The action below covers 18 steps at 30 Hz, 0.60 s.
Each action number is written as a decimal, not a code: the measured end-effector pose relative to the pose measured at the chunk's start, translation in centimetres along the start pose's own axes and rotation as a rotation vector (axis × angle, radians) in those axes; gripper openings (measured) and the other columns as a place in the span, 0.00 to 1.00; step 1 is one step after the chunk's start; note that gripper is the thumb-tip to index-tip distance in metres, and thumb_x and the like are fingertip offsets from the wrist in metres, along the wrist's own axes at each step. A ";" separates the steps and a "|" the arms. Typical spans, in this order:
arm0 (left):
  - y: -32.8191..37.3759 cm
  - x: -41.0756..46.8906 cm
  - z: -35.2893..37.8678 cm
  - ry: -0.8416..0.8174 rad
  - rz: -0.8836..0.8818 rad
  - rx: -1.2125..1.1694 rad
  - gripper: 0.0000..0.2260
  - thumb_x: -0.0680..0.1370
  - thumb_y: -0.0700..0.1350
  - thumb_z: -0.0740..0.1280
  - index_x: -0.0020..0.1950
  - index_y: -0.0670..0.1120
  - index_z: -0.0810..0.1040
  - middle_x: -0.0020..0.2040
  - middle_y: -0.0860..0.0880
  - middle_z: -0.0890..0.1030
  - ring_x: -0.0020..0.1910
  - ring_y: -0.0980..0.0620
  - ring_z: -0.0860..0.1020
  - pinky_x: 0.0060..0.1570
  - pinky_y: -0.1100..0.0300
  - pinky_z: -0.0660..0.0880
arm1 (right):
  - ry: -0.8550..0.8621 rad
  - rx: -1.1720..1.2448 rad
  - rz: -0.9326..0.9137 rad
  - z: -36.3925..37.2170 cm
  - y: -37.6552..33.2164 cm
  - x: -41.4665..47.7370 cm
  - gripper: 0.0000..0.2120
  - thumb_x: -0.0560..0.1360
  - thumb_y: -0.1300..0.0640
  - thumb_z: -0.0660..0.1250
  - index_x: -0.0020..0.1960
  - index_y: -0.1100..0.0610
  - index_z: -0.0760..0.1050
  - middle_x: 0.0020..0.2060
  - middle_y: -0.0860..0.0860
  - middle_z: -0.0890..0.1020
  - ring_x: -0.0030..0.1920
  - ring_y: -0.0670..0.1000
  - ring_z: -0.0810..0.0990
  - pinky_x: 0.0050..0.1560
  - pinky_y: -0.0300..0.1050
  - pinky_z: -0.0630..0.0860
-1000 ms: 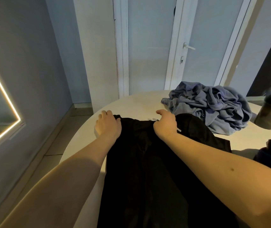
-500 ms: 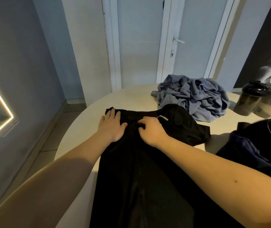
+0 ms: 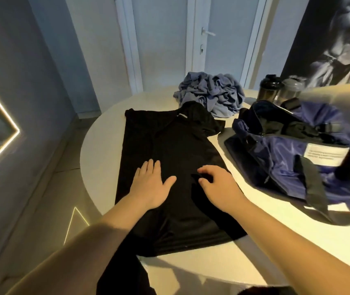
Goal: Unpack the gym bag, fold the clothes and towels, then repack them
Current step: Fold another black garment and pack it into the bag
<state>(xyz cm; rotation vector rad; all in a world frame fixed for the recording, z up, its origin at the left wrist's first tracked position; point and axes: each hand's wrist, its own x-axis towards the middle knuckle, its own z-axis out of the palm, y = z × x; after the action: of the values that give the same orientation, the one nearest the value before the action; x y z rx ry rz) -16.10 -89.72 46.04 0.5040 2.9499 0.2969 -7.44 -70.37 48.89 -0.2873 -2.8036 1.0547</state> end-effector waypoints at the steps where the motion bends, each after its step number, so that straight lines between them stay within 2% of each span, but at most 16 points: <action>1: 0.5 -0.8 0.7 -0.014 0.012 0.022 0.37 0.83 0.67 0.46 0.83 0.44 0.43 0.83 0.43 0.45 0.82 0.45 0.43 0.81 0.46 0.45 | 0.033 -0.005 -0.014 -0.3 0.5 -1.4 0.16 0.80 0.57 0.66 0.67 0.53 0.78 0.64 0.48 0.79 0.67 0.49 0.75 0.63 0.36 0.64; 4: 1.2 -1.9 1.9 0.019 0.014 0.101 0.38 0.82 0.68 0.42 0.83 0.45 0.41 0.83 0.44 0.43 0.82 0.45 0.41 0.80 0.45 0.43 | 0.158 -0.022 -0.041 -1.2 2.4 -4.8 0.13 0.78 0.61 0.66 0.62 0.54 0.81 0.58 0.49 0.81 0.63 0.53 0.77 0.65 0.45 0.70; 6: 1.8 -2.3 1.3 0.036 0.000 0.089 0.37 0.82 0.67 0.44 0.83 0.45 0.43 0.84 0.44 0.45 0.82 0.45 0.42 0.80 0.45 0.44 | 0.221 -0.047 -0.007 -1.9 3.9 -6.6 0.12 0.77 0.60 0.66 0.59 0.53 0.80 0.54 0.48 0.81 0.58 0.54 0.78 0.61 0.51 0.75; 9: 3.5 -4.8 0.1 0.151 0.103 0.078 0.34 0.83 0.64 0.53 0.83 0.46 0.53 0.83 0.44 0.53 0.82 0.44 0.50 0.80 0.47 0.49 | 0.216 -0.063 0.097 -2.7 5.7 -8.7 0.16 0.78 0.55 0.66 0.66 0.50 0.75 0.61 0.49 0.79 0.64 0.56 0.74 0.66 0.55 0.73; 12: 5.6 -9.1 0.3 0.196 0.226 -0.030 0.27 0.82 0.62 0.60 0.77 0.50 0.67 0.74 0.52 0.69 0.73 0.49 0.63 0.74 0.51 0.62 | 0.143 -0.108 0.224 -3.5 6.7 -10.1 0.25 0.79 0.50 0.67 0.74 0.52 0.69 0.67 0.52 0.76 0.67 0.58 0.72 0.67 0.57 0.70; 15: 6.2 -12.4 1.3 0.233 0.107 0.073 0.23 0.80 0.64 0.62 0.70 0.52 0.71 0.64 0.55 0.71 0.63 0.52 0.67 0.65 0.55 0.68 | 0.129 -0.108 0.249 -4.0 7.4 -10.5 0.22 0.78 0.50 0.69 0.71 0.53 0.72 0.62 0.53 0.80 0.61 0.57 0.75 0.62 0.56 0.73; 18: 5.6 -14.1 1.7 0.234 -0.023 0.052 0.16 0.81 0.60 0.63 0.63 0.52 0.72 0.58 0.55 0.72 0.58 0.53 0.69 0.60 0.57 0.69 | 0.103 -0.038 0.255 -4.7 7.5 -10.4 0.13 0.77 0.53 0.71 0.60 0.53 0.78 0.52 0.52 0.84 0.52 0.55 0.80 0.56 0.55 0.78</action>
<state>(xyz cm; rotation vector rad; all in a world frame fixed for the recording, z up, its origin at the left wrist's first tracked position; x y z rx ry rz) -0.92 -89.03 47.00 0.4713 3.1953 0.2953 4.60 -64.16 46.79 -0.6989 -2.7488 1.0018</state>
